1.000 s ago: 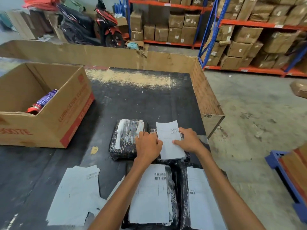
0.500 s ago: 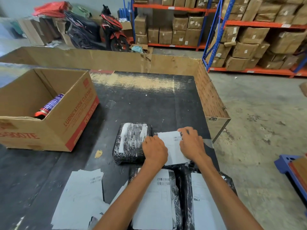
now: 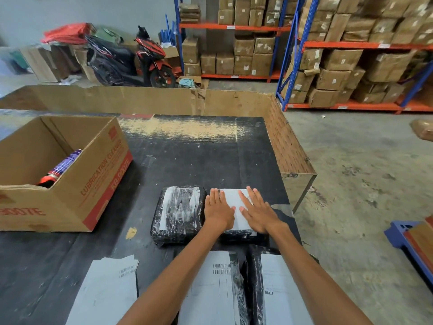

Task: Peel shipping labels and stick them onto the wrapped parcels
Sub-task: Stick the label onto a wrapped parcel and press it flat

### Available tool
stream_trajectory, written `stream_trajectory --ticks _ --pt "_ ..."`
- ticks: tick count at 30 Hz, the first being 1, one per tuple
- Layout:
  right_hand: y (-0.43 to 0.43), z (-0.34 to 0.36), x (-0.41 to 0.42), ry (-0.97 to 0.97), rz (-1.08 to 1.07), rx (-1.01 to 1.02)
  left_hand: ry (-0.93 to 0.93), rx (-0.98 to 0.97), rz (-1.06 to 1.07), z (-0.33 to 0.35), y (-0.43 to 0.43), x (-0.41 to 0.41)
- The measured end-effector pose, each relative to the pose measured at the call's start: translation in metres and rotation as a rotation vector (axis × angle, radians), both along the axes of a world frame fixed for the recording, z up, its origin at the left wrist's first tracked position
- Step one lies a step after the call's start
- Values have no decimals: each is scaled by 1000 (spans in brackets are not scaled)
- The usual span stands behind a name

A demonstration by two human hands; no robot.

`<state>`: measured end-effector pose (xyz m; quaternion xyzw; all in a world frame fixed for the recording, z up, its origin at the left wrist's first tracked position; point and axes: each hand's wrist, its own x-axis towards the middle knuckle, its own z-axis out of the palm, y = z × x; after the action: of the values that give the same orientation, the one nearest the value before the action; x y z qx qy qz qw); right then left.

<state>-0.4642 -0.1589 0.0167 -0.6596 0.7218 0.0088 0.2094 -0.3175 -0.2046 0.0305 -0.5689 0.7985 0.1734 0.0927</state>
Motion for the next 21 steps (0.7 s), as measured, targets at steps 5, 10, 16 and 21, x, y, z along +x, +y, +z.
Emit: stream_trajectory --ticks 5,10,16,21 --pt "-17 -2 -19 -30 -82 -26 431 71 -29 -19 -16 -8" --pt "-20 -5 -17 -204 -305 -91 700 80 81 -32 -20 -9" --pt "-24 2 -11 -542 -550 -89 832 275 267 -23 -32 -6" --pt "-9 52 -7 -604 -575 -305 1022 165 274 35 -22 -4"
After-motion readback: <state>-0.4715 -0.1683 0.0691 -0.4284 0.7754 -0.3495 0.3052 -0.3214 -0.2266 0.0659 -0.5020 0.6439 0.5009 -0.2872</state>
